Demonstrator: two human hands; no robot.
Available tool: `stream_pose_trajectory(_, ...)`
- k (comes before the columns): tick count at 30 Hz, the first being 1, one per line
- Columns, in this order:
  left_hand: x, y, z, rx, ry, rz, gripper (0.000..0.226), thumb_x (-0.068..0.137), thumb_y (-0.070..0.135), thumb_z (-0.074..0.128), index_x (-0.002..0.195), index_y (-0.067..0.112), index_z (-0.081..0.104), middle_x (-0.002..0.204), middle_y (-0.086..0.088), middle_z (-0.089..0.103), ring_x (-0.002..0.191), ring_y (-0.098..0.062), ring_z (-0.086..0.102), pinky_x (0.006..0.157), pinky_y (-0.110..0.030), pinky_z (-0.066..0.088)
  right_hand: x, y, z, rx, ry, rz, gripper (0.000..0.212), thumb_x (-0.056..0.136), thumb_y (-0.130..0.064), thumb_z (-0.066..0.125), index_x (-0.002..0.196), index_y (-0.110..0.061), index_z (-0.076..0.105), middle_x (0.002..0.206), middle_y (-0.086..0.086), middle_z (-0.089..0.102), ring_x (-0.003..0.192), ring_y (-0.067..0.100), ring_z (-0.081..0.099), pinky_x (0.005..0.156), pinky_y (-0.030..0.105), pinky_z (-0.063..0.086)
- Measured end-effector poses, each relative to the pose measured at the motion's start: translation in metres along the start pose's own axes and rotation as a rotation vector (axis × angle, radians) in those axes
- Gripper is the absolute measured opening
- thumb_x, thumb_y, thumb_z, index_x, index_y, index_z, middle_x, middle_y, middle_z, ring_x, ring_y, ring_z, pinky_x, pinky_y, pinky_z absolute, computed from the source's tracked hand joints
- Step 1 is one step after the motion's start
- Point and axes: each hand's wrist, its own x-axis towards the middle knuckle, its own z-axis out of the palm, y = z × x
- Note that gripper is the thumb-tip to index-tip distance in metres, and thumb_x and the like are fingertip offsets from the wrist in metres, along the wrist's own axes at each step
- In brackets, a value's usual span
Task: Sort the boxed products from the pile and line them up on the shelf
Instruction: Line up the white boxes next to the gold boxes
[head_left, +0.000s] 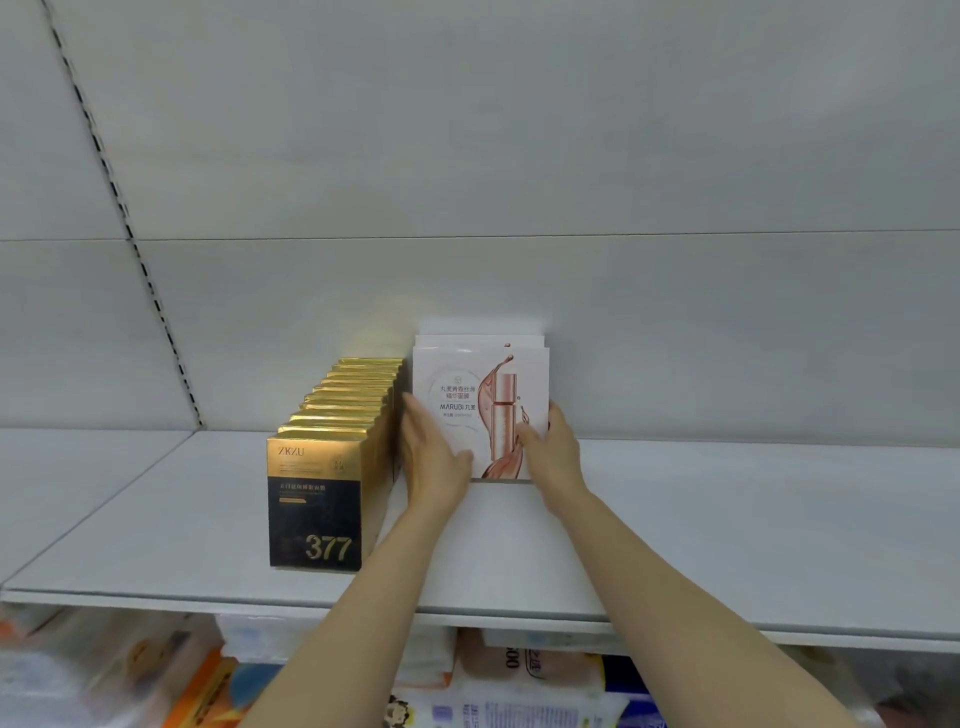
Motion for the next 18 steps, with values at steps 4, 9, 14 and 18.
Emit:
stream_pose_trajectory(4,0.0,-0.003,0.002,0.043,0.034,-0.018,0.108,0.088,0.008,0.066,0.152,0.01,-0.02,0.162,-0.013,-0.003,0.149,-0.031,0.004,0.122,-0.045,0.012,0.007,-0.001,0.003,-0.02,-0.039,0.033,0.04,0.092,-0.01,0.05,0.131,-0.018,0.049,0.113,-0.001,0.064,0.093,0.011,0.059,0.066,0.015,0.042)
stream_pose_trajectory(9,-0.001,0.001,0.002,0.107,0.053,-0.026,0.104,0.089,0.011,0.066,0.153,0.008,-0.016,0.159,-0.017,0.001,0.145,-0.034,0.011,0.12,-0.045,0.019,0.008,0.001,0.004,-0.045,-0.004,0.036,0.04,0.092,-0.009,0.048,0.131,-0.016,0.049,0.111,-0.001,0.063,0.094,0.015,0.058,0.066,0.016,0.042)
stream_pose_trajectory(14,-0.006,0.006,0.003,0.188,0.048,-0.021,0.102,0.091,0.014,0.065,0.152,0.003,-0.016,0.16,-0.019,0.002,0.146,-0.036,0.01,0.12,-0.04,0.014,0.007,-0.002,-0.001,-0.103,-0.036,0.047,0.035,0.098,-0.015,0.046,0.132,-0.015,0.045,0.113,0.0,0.06,0.098,0.017,0.056,0.073,0.024,0.042)
stream_pose_trajectory(18,-0.017,0.007,0.007,0.429,0.081,0.136,0.1,0.094,0.025,0.061,0.152,0.005,-0.018,0.161,-0.017,-0.019,0.15,-0.031,-0.013,0.119,-0.037,-0.005,0.001,-0.004,-0.013,-0.302,-0.004,-0.076,0.051,0.098,-0.028,0.048,0.144,-0.009,0.037,0.142,0.004,0.05,0.132,0.026,0.045,0.107,0.037,0.038)
